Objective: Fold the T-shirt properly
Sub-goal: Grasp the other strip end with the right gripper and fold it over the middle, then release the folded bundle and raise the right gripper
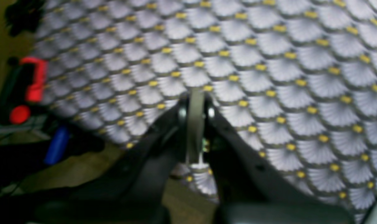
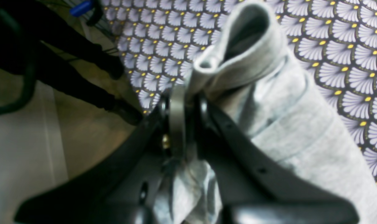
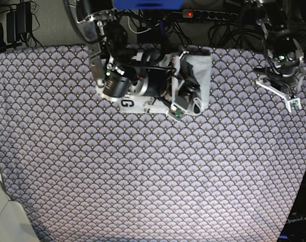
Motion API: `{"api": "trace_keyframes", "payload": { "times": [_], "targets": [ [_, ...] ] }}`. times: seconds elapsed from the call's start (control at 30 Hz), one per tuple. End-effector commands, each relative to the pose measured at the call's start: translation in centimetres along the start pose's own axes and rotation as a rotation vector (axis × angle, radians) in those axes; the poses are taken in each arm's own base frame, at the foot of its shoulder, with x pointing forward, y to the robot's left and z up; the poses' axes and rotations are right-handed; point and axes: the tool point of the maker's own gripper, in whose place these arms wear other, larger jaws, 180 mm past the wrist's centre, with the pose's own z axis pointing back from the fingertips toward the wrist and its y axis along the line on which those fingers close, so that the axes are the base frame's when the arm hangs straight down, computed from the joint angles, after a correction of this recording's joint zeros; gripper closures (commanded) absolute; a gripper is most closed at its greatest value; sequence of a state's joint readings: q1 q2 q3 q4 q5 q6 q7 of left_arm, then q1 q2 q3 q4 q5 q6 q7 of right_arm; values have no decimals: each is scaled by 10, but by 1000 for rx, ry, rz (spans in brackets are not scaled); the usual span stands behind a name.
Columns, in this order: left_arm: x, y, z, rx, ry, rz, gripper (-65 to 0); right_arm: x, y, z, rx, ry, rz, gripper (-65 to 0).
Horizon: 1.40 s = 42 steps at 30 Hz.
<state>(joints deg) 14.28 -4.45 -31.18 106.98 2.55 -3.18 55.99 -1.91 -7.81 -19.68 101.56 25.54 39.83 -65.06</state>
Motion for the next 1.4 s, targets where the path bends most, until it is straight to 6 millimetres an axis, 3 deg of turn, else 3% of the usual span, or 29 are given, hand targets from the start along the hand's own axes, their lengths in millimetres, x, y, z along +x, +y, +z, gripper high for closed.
{"api": "trace_keyframes", "payload": {
  "times": [0.0, 0.13, 0.23, 0.57, 0.63, 0.83, 1.0, 1.13, 1.23, 1.37],
  "targets": [
    [14, 2, 4, 5, -48, -3, -5, 24, 6, 1, 21, -83, 14, 0],
    [14, 2, 4, 5, -48, -3, -5, 25, 2, -1, 21, -77, 17, 0],
    [13, -2, 4, -5, -46, -1, -5, 19, -1, -8, 32, -52, -1, -39],
    [12, -3, 4, -8, -45, 0, -5, 21, -8, -12, 34, -38, 3, -353],
    [12, -3, 4, -8, -45, 0, -5, 24, -8, -11, 31, -47, 11, -381],
    [5, -11, 6, -41, -32, -47, -5, 50, -10, 9, -19, -108, 84, -381],
    [-10, -39, 13, -129, -11, -156, -4, 33, -30, 30, -88, -58, 144, -381],
    [-35, -57, 19, -178, 38, -218, -4, 17, -65, 61, -201, -29, 136, -376],
    [-55, -64, 24, -202, 77, -249, -4, 6, -95, 89, -297, -15, 110, -318],
    [-82, -69, 33, -233, 132, -295, -4, -11, -130, 124, -415, 15, 65, -152]
  ]
}}
